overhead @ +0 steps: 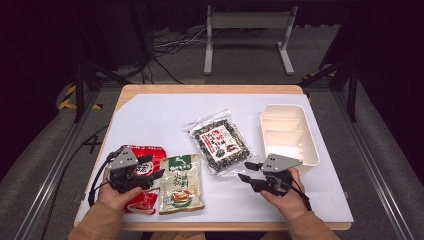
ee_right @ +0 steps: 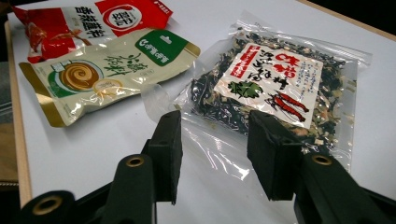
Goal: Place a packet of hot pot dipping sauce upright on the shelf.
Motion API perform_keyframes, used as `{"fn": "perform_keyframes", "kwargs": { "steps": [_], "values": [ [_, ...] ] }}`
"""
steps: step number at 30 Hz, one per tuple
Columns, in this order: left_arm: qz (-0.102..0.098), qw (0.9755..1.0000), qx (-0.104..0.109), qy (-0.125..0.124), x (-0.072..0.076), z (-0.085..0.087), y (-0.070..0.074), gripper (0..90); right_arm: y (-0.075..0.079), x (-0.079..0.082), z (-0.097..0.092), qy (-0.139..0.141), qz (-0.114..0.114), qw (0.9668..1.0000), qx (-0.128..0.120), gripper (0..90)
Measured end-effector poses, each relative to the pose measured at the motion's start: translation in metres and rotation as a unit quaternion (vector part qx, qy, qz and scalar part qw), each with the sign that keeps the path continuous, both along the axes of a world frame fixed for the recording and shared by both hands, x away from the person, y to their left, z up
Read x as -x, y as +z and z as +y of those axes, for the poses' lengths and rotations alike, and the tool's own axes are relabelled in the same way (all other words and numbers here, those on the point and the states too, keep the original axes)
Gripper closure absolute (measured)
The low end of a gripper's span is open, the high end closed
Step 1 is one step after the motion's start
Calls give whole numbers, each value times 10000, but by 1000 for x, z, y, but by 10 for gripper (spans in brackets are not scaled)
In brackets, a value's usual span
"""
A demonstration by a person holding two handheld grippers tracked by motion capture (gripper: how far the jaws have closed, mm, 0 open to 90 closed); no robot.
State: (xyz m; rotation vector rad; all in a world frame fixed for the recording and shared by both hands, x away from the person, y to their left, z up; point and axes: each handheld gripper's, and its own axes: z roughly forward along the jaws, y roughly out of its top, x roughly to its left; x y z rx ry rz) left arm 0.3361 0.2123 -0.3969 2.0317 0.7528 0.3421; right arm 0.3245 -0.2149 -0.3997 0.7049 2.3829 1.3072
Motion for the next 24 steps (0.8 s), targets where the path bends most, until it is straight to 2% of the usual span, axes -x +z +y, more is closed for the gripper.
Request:
{"fn": "perform_keyframes", "kwargs": {
  "steps": [4,9,18,24],
  "values": [
    [10,10000,24,4,0,1,1,339,4,0,2,63,22,10000,-1,539],
    [30,10000,24,27,0,0,1,338,13,-4,8,262,156,9995,30,525],
    [57,9999,71,86,0,4,1,337,29,-16,30,500,406,9976,262,488],
    [41,9999,89,107,1,7,1,336,35,-23,44,633,418,9966,333,467]
  ]
}}
